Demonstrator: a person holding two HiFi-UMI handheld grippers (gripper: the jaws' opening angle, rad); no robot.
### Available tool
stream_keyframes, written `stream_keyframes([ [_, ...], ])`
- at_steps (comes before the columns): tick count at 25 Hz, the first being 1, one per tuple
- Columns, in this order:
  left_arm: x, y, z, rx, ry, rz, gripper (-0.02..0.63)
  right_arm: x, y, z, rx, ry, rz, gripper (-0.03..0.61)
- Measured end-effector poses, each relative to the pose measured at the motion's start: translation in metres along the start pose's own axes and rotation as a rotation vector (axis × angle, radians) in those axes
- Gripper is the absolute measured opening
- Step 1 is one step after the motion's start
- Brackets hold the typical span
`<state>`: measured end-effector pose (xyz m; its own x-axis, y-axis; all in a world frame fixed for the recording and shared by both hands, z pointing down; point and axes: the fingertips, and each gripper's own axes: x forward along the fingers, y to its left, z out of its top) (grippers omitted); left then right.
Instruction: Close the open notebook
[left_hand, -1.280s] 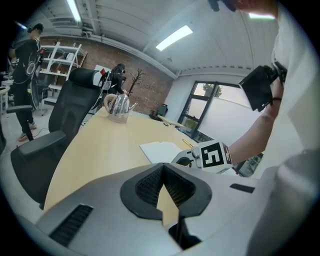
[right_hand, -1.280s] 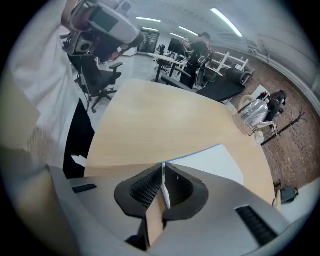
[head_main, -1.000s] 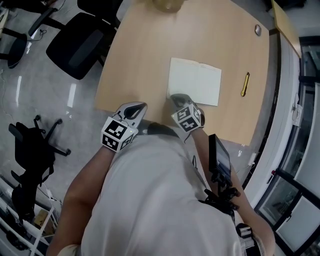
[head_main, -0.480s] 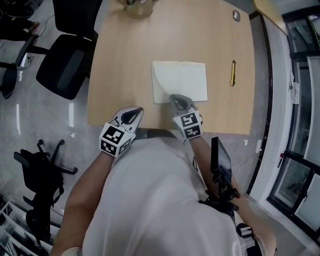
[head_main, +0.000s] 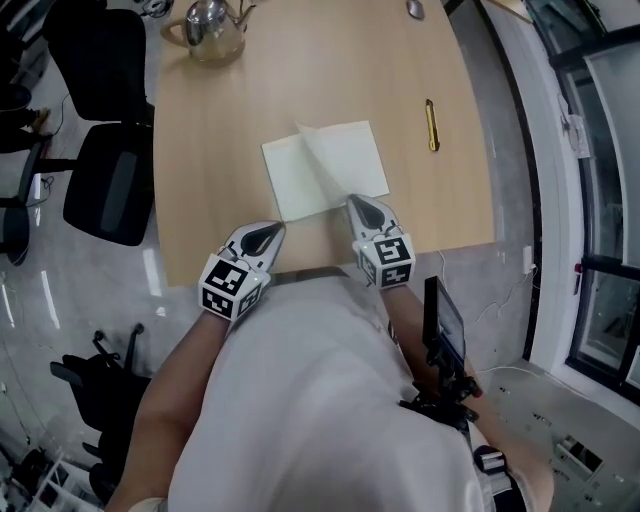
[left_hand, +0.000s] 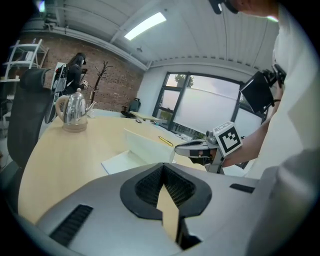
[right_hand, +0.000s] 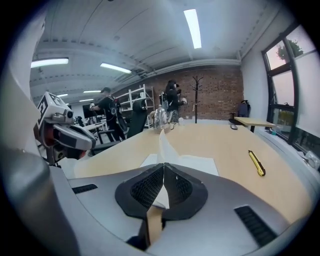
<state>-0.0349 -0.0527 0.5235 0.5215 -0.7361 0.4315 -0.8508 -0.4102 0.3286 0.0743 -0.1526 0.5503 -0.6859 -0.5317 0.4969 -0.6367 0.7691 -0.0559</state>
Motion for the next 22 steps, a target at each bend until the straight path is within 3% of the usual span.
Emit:
stream_keyframes([
  [11,0.035,-0.015,0.017,0.042,0.048,-0.029,0.005,-0.008,-0.099,-0.042,0.189,0.034,-0.152,0.018],
  [16,0.034,-0.011,0.021,0.036,0.066,-0.001,0.005,-0.002,-0.127,-0.073,0.232,0.132,-0.184,0.018],
  [22,0.027,-0.001,0.021,0.022,0.08,0.025,0.005,0.007,-0.129,-0.107,0.208,0.276,-0.206,0.018],
])
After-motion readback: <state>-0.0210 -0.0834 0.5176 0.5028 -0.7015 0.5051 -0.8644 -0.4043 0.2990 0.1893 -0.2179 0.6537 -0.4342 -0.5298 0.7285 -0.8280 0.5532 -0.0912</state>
